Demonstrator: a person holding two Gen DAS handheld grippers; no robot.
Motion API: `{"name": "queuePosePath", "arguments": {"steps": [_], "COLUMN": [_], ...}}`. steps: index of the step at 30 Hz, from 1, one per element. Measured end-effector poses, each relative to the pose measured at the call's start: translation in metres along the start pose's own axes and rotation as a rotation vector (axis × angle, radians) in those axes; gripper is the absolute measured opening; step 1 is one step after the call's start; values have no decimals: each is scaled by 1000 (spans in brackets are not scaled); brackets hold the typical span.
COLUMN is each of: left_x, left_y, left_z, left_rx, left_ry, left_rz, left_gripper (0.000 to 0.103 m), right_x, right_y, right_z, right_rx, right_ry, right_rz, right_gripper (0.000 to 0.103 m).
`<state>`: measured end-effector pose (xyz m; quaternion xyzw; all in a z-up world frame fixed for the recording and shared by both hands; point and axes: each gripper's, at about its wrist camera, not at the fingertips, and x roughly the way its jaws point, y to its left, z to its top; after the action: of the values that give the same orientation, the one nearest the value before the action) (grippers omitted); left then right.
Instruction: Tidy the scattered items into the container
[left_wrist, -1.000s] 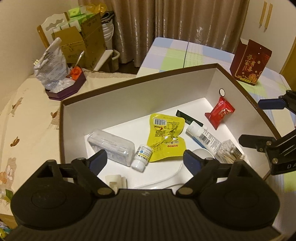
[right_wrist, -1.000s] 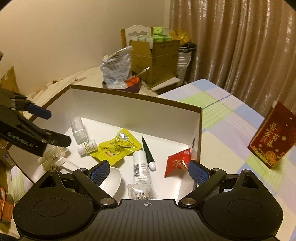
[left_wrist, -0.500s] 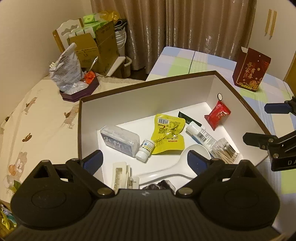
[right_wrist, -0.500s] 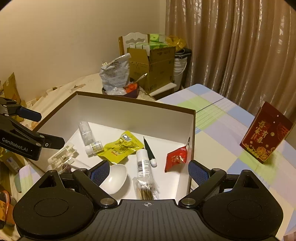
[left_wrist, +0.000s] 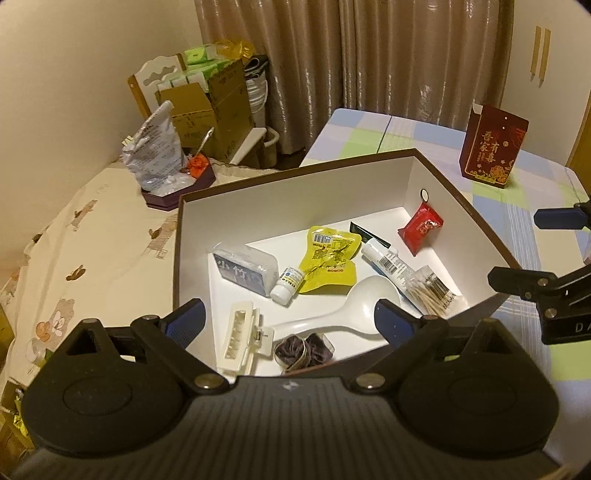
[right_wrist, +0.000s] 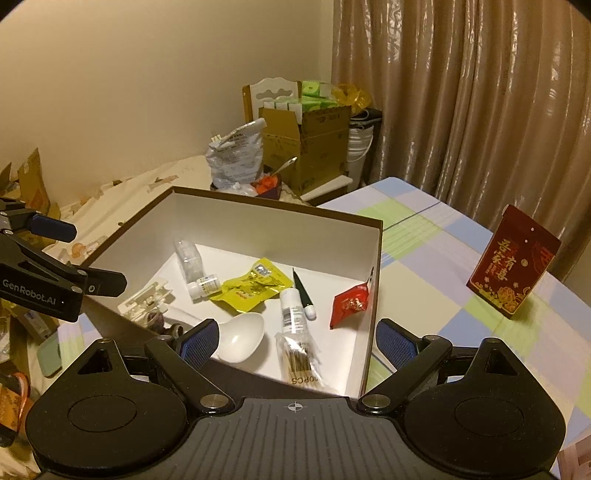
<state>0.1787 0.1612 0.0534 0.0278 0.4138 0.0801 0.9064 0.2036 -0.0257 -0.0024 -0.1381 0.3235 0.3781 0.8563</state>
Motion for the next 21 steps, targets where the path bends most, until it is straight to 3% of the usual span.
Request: {"name": "queuePosePath", "arguments": {"steps": [21], "left_x": [-55], "left_y": [-29], "left_z": [-35], "left_rx": [-20], "left_ry": [-38], "left_rz": [63], "left_gripper": [100], "right_x": [-54], "right_y": [7], "right_z": [-27], "right_rx": [36], "right_ry": [-23], "right_rz": [37], "right_gripper": [97]}}
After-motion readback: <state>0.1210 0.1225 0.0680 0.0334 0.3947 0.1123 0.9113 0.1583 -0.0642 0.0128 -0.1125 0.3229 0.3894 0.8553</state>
